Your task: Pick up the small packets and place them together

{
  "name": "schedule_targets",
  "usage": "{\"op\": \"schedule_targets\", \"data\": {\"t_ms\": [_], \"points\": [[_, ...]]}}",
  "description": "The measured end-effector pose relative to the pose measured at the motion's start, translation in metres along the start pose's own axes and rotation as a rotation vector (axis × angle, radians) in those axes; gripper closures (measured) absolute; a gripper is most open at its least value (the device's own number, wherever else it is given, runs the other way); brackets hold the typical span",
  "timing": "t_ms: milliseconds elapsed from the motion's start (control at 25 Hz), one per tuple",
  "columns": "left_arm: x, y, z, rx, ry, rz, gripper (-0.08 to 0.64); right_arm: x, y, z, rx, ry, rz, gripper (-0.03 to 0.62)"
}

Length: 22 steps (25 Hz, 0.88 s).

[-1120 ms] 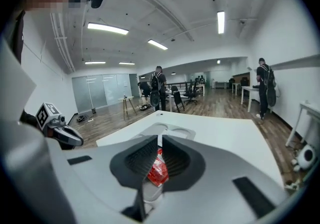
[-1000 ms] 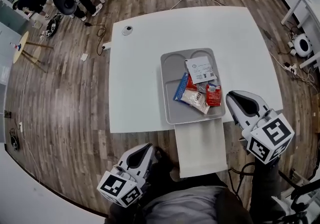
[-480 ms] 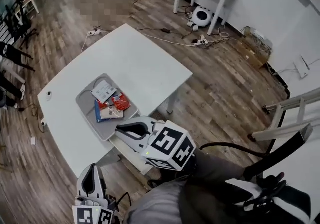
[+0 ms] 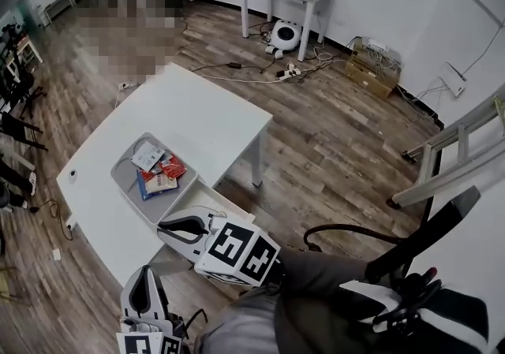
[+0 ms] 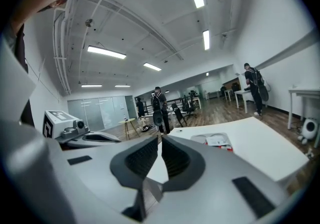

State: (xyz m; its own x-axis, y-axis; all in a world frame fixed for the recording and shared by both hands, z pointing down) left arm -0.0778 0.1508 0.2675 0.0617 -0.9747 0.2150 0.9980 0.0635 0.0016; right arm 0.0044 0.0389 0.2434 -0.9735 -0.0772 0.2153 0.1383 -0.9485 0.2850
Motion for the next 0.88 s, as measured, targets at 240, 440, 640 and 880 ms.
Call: {"op": "schedule_targets", "data": {"t_ms": [240, 440, 640, 880], "points": [[0.009, 0.011, -0.009, 0.008, 0.085, 0.034, 0.563, 0.003, -0.007, 0.020, -0.026, -0.006, 0.032, 0.577], [0.008, 0.021, -0.050, 0.067, 0.115, -0.025, 0.563, -0.011, -0.011, -0.009, -0.047, 0.026, 0.008, 0.578], [-0.006, 0.020, -0.060, 0.086, 0.108, -0.074, 0.563, -0.009, -0.027, -0.013, -0.063, 0.033, -0.019, 0.586], [0.007, 0.013, -0.081, 0.135, 0.161, -0.095, 0.563, -0.008, -0.024, -0.015, -0.092, 0.040, -0.005, 0.586]]}}
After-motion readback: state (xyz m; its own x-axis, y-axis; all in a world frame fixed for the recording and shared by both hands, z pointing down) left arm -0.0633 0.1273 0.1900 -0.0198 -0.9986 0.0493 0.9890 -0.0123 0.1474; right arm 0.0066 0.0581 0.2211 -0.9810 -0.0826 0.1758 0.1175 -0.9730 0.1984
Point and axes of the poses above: the fingertips, and each gripper's own axes: x forward along the fingers, y to its right, z out of its underside, the point moved 4 cm from there along -x, backward along the fingers, and after that the axes turned 4 degrees about x, right-handed, at the moved point
